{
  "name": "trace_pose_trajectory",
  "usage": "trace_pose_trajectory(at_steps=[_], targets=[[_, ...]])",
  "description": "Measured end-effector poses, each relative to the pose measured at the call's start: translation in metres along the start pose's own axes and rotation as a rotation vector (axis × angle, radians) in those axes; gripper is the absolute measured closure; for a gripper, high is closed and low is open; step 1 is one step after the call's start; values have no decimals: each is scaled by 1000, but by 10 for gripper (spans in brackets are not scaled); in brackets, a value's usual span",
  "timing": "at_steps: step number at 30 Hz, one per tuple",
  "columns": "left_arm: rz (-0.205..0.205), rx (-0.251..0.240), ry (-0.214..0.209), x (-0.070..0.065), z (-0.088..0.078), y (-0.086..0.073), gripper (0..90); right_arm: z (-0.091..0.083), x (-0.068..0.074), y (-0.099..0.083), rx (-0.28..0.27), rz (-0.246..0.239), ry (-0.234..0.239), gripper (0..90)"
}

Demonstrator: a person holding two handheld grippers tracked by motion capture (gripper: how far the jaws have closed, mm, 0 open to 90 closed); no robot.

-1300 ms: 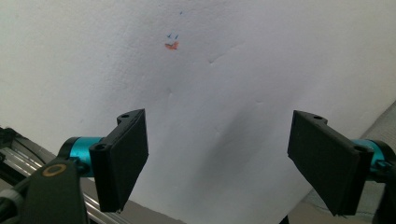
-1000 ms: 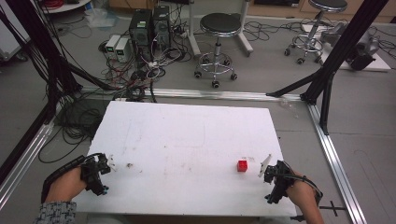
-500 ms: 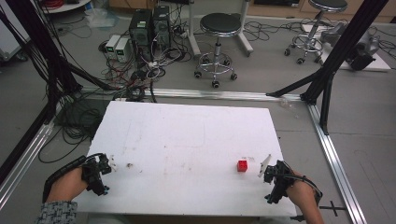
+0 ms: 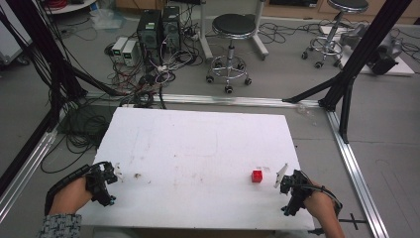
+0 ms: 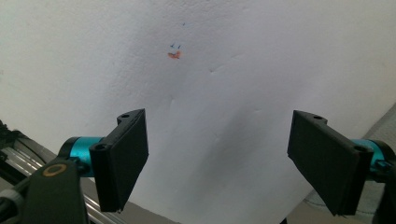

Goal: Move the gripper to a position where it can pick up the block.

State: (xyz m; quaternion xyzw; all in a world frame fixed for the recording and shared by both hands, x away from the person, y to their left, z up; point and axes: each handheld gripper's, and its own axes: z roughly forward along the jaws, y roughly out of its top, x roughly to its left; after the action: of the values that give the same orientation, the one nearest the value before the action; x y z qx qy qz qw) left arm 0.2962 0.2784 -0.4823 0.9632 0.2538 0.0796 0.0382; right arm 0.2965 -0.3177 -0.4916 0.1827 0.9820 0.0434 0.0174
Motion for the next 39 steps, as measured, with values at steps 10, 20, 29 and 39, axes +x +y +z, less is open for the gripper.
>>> trace_pose_trajectory(at_steps=[10, 20, 29, 39], targets=[[3, 1, -5, -1, 1, 1, 207, -4, -8, -3, -14, -62, -10, 10], [-3, 5, -2, -1, 3, 3, 207, -26, -25, -4, -27, -224, -19, 10], [1, 7, 8, -1, 2, 3, 207, -58, -46, 17, -17, -293, -53, 10], [-1, 6, 6, 0, 2, 3, 207, -63, -57, 52, -14, -326, -59, 10]])
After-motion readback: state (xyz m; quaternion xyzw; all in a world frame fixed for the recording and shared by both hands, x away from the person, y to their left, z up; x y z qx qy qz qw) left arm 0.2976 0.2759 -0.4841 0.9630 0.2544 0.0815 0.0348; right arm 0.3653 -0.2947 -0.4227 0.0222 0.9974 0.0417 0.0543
